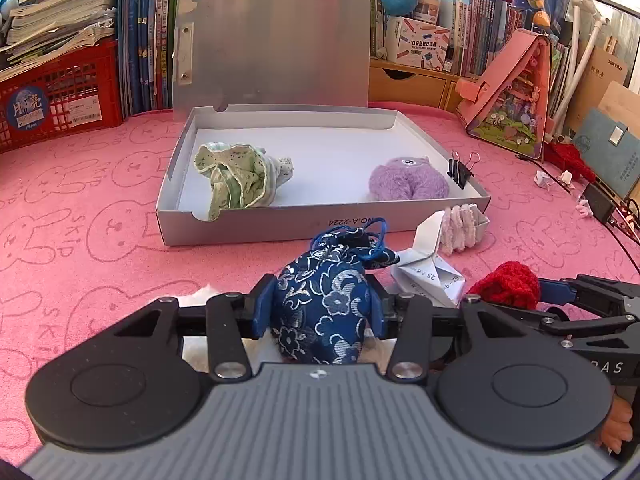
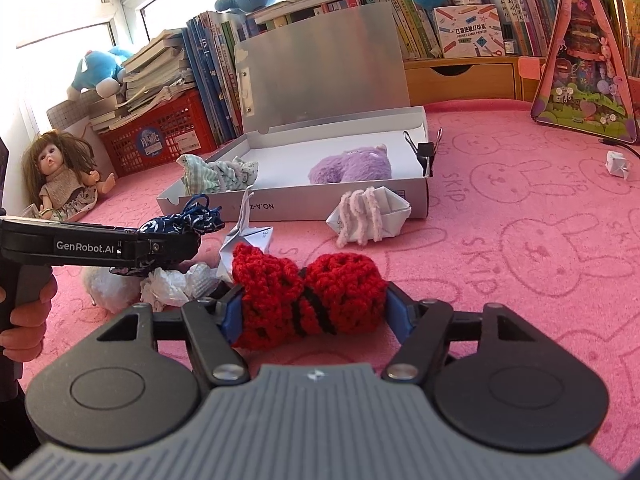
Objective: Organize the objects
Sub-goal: 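Carry the pouch with the left tool while the right tool carries the bow over the box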
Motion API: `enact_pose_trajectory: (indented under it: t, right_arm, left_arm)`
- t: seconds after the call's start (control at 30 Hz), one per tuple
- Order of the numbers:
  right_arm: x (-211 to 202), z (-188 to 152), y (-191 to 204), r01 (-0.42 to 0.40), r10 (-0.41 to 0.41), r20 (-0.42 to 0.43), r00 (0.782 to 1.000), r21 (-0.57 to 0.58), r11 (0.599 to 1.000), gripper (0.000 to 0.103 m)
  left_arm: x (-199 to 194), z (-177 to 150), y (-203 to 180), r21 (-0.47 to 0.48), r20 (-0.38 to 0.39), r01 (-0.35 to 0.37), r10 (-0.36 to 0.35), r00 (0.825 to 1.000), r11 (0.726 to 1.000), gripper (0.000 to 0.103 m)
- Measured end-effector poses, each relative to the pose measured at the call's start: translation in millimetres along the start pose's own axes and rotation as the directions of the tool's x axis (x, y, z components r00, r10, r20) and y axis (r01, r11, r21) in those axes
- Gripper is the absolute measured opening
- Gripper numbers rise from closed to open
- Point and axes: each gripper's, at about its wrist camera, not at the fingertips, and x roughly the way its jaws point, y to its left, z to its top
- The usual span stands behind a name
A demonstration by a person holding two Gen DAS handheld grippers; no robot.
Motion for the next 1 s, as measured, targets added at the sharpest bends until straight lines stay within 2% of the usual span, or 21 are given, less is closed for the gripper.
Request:
enact_pose_trajectory:
  t: [0.17,0.33,0.53,1.0]
  right_arm:
    - [-3,5,-7,0.002,-0.003,0.004,1.0,0.042,0.999,0.067]
    - [-12,17,-8,0.009,-0.011,0.047,0.999,0.048,0.999,0.066]
    - [-18,37,-10,0.014,-0.018,0.086,0.996,0.047,0.999,0.066]
    - [2,100,-20,0.06,-0.067,0.093,0.993,0.069,0.996,0.067]
  left_arm:
    - [-14,4,1,-0.018,0.04,-0.017,0.017,0.999,1.0,0.048]
    - [-22,9,3,-0.04,0.071,-0.049,0.051,0.996,0.998,0.043]
    - [-27,16,5,-0.06,0.085,-0.062,0.067,0.994,0.996,0.043]
    - [-23,72,16,-0.085,0.123,-0.123,0.133,0.984,0.989,0.043]
